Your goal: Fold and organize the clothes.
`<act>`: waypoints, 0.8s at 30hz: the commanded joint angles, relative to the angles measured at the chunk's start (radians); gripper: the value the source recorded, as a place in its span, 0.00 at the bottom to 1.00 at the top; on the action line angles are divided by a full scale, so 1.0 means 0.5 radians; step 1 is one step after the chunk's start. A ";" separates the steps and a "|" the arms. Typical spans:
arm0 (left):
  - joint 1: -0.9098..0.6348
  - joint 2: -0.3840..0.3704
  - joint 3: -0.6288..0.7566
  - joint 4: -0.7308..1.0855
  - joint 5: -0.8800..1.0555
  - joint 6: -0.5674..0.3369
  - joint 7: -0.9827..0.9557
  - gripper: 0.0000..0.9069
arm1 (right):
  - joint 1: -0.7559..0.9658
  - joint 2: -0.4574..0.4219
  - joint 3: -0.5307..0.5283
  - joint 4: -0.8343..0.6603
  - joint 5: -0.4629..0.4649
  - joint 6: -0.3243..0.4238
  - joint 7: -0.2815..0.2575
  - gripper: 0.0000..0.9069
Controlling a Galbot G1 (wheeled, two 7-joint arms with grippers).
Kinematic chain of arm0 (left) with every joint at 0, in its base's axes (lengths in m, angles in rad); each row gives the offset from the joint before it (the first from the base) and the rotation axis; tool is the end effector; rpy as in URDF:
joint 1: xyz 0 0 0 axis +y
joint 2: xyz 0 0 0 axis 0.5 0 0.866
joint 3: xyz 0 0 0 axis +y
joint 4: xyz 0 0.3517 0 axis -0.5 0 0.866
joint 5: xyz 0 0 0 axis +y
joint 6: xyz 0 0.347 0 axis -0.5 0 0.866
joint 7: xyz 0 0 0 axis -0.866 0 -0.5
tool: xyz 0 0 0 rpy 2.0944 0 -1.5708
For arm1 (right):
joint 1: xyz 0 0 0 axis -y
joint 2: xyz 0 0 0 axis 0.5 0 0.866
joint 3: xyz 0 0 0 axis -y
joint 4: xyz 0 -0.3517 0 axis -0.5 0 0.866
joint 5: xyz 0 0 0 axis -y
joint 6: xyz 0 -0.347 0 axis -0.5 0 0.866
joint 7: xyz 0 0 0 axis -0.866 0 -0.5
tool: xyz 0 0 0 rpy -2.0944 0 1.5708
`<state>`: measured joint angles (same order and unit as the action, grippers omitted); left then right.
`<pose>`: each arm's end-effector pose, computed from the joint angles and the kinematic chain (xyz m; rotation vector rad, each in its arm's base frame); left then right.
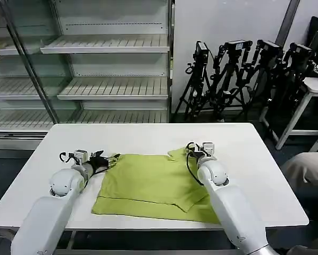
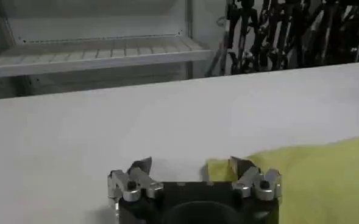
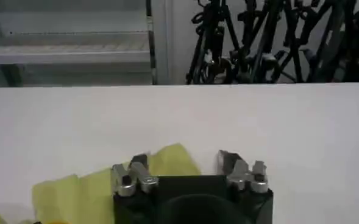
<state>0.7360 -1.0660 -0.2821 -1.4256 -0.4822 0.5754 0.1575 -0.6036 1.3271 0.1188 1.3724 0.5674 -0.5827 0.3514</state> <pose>0.4372 0.1225 -0.2706 -0.3589 -2.6048 -0.0787 0.4713 0.0286 -0.2632 0.0684 -2.6568 -0.0178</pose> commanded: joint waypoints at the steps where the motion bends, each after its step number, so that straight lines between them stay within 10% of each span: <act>1: 0.001 -0.006 0.001 0.013 0.010 0.006 0.024 0.01 | -0.003 0.000 -0.002 -0.017 0.033 -0.005 -0.001 0.00; 24: 0.093 0.019 -0.095 -0.150 -0.072 0.003 -0.040 0.01 | -0.046 -0.054 -0.012 0.267 -0.108 0.010 -0.210 0.00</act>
<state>0.7720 -1.0624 -0.3181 -1.4660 -0.4944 0.5793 0.1537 -0.6211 1.3097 0.1120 1.4359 0.5369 -0.5783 0.2784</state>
